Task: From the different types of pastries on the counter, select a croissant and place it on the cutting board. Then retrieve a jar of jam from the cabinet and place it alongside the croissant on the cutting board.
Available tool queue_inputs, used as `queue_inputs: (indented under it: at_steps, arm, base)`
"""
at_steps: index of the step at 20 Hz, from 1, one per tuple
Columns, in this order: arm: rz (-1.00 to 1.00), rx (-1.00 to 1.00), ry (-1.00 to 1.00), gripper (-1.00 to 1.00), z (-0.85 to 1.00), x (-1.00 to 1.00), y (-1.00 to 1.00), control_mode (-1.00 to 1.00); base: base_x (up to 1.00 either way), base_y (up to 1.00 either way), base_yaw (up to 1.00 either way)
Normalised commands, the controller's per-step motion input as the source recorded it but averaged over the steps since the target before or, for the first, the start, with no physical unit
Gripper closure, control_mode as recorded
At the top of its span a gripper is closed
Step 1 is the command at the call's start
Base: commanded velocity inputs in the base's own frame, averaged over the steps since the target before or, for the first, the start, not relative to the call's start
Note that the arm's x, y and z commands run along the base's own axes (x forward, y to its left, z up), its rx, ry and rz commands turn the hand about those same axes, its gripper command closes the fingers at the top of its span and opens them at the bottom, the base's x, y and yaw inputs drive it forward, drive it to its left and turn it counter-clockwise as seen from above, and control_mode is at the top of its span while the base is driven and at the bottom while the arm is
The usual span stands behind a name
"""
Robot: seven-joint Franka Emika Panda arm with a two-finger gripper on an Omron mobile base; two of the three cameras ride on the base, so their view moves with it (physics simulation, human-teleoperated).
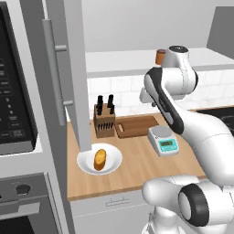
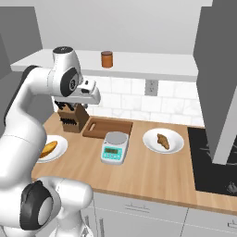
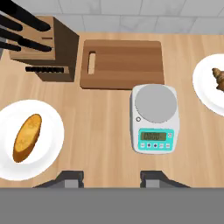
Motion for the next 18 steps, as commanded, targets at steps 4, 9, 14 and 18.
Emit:
queue_inputs:
  at_steps: [4,9,14,18]
  arm:
    - [0.0,-0.01,0.0,-1.0,-0.08,-0.05,0.0,-1.0]
    - [0.02,-0.06,-0.15,-1.0,0.06,-0.17,0.0,-1.0]
    - [0.0,0.11,-0.41,-1.0,1.0,0.41,-0.1,-1.0]
    - [0.01,0.21,-0.29,-1.0,0.64,0.18,-0.02,-1.0]
  base:
    - [0.0,0.0,0.0]
    - [0.0,0.0,0.0]
    - [0.0,0.0,0.0]
    - [0.0,0.0,0.0]
